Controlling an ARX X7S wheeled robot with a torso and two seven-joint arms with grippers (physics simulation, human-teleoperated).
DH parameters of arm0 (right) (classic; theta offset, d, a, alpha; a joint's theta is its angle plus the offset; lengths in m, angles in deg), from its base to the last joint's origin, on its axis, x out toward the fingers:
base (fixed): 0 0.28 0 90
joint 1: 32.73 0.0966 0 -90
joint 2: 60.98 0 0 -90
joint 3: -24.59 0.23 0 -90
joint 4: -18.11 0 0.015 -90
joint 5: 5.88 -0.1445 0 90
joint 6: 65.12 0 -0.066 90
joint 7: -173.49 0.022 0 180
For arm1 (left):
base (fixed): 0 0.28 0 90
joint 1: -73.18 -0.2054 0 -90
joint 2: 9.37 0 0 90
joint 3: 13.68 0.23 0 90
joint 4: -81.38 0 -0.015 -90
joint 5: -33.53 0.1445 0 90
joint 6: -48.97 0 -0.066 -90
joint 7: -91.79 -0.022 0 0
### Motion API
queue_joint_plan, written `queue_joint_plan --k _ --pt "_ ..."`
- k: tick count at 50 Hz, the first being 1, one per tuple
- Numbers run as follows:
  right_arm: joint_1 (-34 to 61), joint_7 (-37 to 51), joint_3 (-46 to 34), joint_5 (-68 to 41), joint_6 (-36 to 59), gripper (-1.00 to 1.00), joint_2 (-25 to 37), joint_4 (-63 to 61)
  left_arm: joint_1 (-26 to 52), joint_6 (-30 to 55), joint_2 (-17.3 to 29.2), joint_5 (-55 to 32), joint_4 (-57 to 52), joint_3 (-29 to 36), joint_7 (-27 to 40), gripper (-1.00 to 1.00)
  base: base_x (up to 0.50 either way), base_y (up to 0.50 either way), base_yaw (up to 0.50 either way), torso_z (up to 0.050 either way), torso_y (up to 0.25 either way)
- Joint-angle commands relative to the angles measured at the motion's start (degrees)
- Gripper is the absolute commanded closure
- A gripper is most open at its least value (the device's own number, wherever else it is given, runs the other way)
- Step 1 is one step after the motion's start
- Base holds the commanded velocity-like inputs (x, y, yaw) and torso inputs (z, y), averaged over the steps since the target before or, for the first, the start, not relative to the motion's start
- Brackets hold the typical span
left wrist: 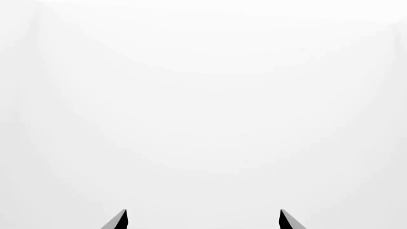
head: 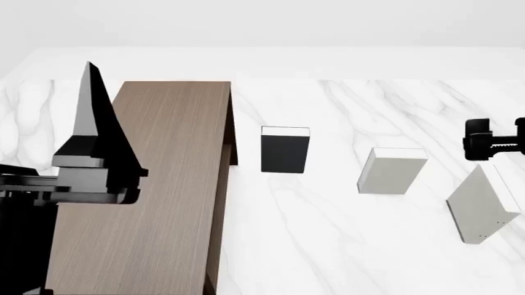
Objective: Pick up the book on the right and place it under the cabinet shelf.
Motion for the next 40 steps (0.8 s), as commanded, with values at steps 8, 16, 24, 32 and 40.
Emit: queue_joint_plan --k 8,16,24,32,40 --pt "-1.59 -1.34 -1.33 4.02 -5.48 -1.0 -1.25 7.9 -0.52 -2.5 -0.23 3.27 0.28 -0.45 -0.66 -1.0 0.0 0.0 0.0 0.0 0.0" --pt "0.14 -2.9 -2.32 6.09 -6.66 -1.0 -2.14 11.69 -0.78 -3.7 -1.02 4.45 1.61 -0.57 -1.32 -1.0 0.0 0.0 0.0 0.0 0.0" --pt "1.21 -6.28 -4.65 9.48 -9.74 -1.0 -4.99 18.6 -1.35 -4.96 -0.54 5.55 0.72 -1.13 -0.42 -1.0 0.0 0.0 0.0 0.0 0.0" --pt "3.11 -10.4 -7.79 13.91 -13.72 -1.0 -9.06 27.99 -3.22 -6.83 0.99 7.4 0.3 -1.38 1.06 -1.0 0.0 0.0 0.0 0.0 0.0" --pt "3.25 -13.63 -9.6 16.34 -17.05 -1.0 -11.78 34.68 -3.49 -6.97 0.36 8.53 0.77 -1.44 1.53 -1.0 0.0 0.0 0.0 0.0 0.0"
